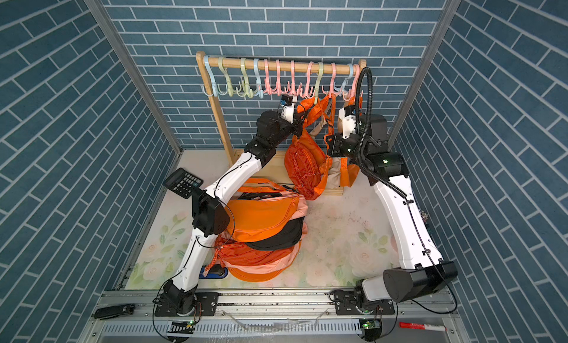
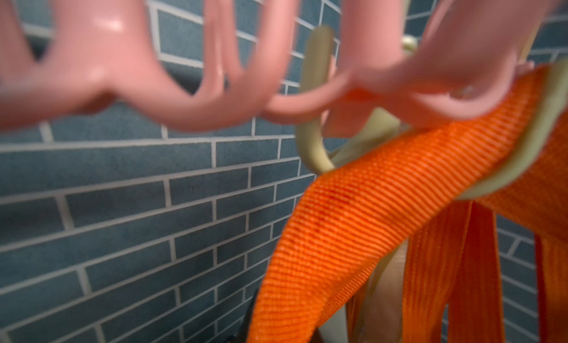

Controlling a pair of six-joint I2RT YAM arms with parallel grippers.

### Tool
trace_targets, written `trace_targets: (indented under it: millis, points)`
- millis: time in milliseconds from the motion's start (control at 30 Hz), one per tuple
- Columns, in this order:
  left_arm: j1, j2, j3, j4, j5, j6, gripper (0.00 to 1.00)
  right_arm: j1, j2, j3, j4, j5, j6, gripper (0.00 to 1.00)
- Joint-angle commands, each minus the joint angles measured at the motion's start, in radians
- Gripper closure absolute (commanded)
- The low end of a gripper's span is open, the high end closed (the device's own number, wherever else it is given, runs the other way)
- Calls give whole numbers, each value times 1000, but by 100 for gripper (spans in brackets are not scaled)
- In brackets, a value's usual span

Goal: Take the bag off the hook
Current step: Pick up the bag from the hook.

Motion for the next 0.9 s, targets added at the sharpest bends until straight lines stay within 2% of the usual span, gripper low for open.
trace_targets:
  millis: [0,300,633,867]
  points:
    - [2,-32,4,2,14,20,99,3,-15,5,-2,3,16,100]
    - [-5,-94,-46,-19,72,16,100,0,38,64,-4,15,13,100]
    - [-8,-187,-158,13,102,13,100,-6,134,202,-49,46,9,100]
    - [-8,-205,-147,15,146,-2,100,-29,209,327,-102,51,12,100]
